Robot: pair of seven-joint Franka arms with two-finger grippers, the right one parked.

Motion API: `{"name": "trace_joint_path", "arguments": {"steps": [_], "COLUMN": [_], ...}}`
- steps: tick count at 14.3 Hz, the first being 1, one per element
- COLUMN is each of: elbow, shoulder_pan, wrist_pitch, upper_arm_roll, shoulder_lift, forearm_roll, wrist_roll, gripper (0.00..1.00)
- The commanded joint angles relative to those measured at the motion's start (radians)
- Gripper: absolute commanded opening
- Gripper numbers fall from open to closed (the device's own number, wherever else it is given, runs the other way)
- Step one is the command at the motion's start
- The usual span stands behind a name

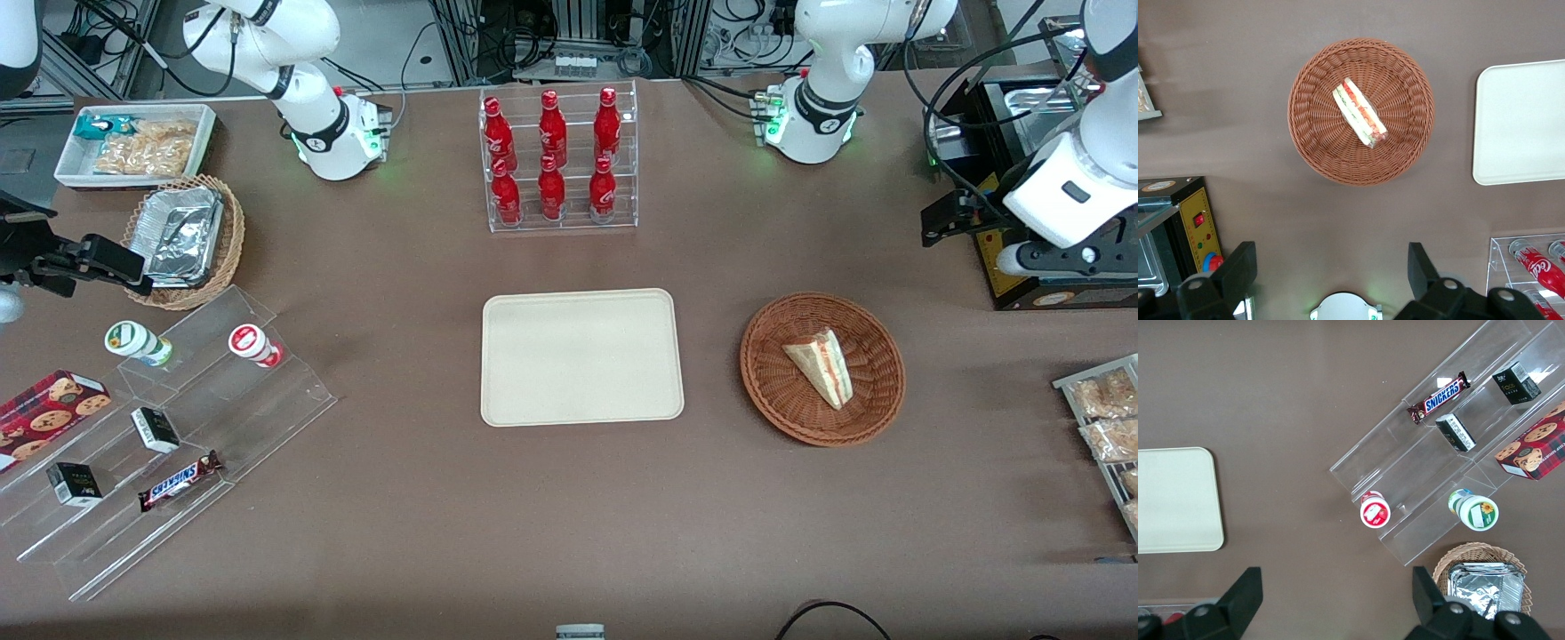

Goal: Place sandwich from basket to tray
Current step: 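Move the left gripper over the wrapped sandwich in the wicker basket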

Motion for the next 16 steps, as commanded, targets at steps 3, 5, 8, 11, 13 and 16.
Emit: {"name": "trace_joint_path", "arguments": {"steps": [3,5,8,11,13,16], "elbow": [-0.028,-0.075,-0.276,-0.44,-0.531,-0.677], "shoulder_pan": [0.014,0.012,0.011,0.008,0.003,-0.006], "wrist_pitch": [-0.003,-0.012,0.139,0.366,0.516,0.794], "upper_arm_roll": [-0.005,-0.007,-0.007,-0.007,-0.008,-0.013], "shoulder_lift": [-0.008,0.013,0.012,0.006,0.013,0.027], "forearm_roll": [-0.017,-0.02,-0.027,-0.027,-0.025,-0.023], "wrist_roll": [-0.005,-0.005,-0.005,-0.007,-0.034,-0.207], "gripper": [1.0,1.0,1.0,1.0,1.0,1.0]}}
